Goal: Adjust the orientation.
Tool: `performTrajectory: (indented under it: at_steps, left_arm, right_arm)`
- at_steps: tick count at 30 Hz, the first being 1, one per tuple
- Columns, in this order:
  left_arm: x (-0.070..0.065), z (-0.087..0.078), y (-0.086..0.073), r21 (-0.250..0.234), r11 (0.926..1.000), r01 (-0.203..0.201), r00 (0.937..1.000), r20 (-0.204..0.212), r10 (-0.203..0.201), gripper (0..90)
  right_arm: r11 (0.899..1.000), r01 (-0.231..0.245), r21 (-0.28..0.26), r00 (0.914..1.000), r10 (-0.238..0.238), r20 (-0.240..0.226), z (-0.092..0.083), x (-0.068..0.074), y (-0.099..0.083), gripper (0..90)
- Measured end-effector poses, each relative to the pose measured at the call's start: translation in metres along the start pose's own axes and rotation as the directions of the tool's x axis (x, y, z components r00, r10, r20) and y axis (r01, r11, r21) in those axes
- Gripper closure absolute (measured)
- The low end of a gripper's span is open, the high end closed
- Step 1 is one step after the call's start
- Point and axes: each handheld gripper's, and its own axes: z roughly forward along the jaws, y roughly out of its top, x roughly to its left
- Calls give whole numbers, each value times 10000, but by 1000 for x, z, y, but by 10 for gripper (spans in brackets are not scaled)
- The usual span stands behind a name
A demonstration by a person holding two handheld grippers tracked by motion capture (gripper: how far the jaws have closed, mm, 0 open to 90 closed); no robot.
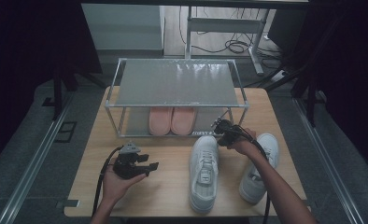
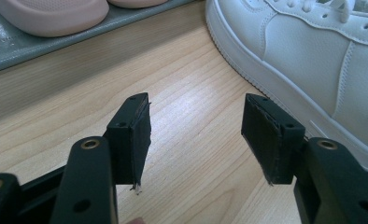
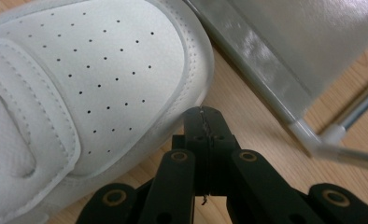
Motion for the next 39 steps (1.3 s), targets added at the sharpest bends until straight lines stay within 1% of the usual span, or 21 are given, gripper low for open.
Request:
performTrajectory:
  at_steps: [7, 14, 20, 22, 24, 26, 31, 34, 37, 39]
  left_arm:
    - [0, 1, 0, 34, 10000, -25, 10000, -3, 25, 424]
    - [0, 1, 0, 36, 10000, -23, 10000, 11, 23, 425]
    - [0, 1, 0, 18, 10000, -20, 10000, -4, 20, 425]
    - [0, 2, 0, 57, 10000, -36, 10000, 7, 36, 425]
    - [-1, 2, 0, 91, 9999, -46, 10000, 3, 46, 425]
    - [-1, 2, 0, 90, 9999, -52, 10000, 1, 52, 425]
    - [-1, 3, 0, 89, 10000, -40, 10000, -14, 40, 428]
    - [-1, 2, -1, 84, 10000, -40, 10000, -15, 41, 429]
    - [-1, 1, 0, 45, 10000, -28, 10000, -7, 28, 429]
    - [0, 1, 0, 33, 10000, -24, 10000, -17, 24, 429]
  right_arm:
    - [9996, 121, -259, 9997, -127, -228, 4, 6, 9, 900]
    - [9989, 283, -377, 9988, -298, -399, 5, 12, 13, 900]
    - [9990, 185, -416, 9988, -203, -435, 5, 13, 14, 900]
    - [9988, 238, -425, 9990, -253, -357, 5, 16, 14, 900]
    - [9984, 284, -495, 9984, -307, -476, 5, 18, 16, 900]
    - [9980, 404, -491, 9984, -423, -379, 5, 21, 18, 900]
    - [9976, 357, -597, 9980, -386, -497, 7, 24, 21, 900]
    - [9975, 411, -567, 9982, -435, -416, 7, 27, 24, 900]
    - [9978, 354, -565, 9974, -388, -614, 5, 26, 22, 900]
    - [9979, 287, -574, 9975, -322, -623, 2, 26, 20, 900]
